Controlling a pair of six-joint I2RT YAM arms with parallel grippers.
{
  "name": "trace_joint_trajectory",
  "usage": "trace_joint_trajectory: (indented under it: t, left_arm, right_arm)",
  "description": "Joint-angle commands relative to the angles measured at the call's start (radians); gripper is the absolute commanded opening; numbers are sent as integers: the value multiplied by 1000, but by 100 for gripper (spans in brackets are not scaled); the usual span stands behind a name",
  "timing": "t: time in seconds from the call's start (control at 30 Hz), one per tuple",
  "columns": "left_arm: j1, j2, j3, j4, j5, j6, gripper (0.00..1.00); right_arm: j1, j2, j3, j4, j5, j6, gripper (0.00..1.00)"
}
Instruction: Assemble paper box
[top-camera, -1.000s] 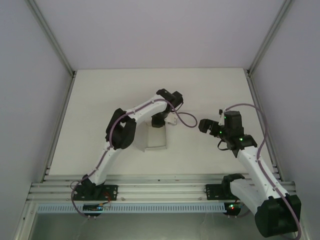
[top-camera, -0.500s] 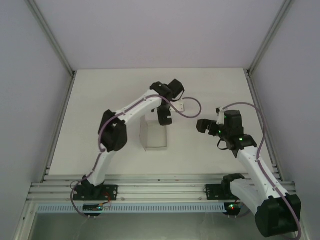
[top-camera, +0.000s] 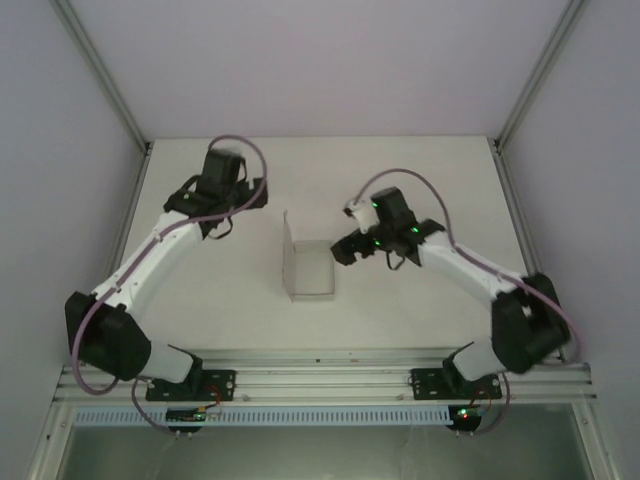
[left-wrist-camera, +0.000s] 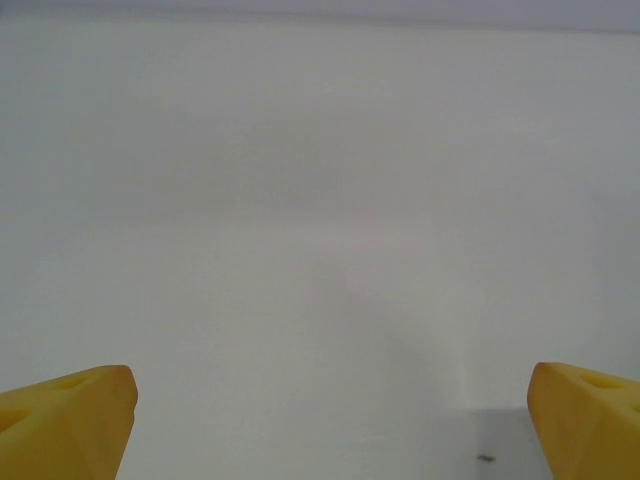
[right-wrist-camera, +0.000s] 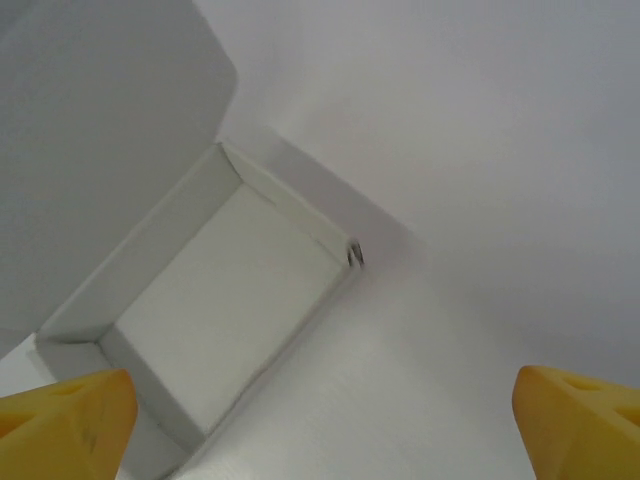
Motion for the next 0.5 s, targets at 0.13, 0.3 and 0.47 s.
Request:
trace_joint_trajectory:
  t: [0.13,0.3,0.47]
  left_arm:
    - [82,-155,-299,97,53,-202,100]
    - [102,-217,-352,72,21,-200,100]
    - [106,-217,-367,60,16,-191,100]
  right_arm:
    - [96,420,409,-209,33,-263,89]
    - [112,574,547,-279,10,-272,84]
    - [120,614,561,-277,18,-256,60]
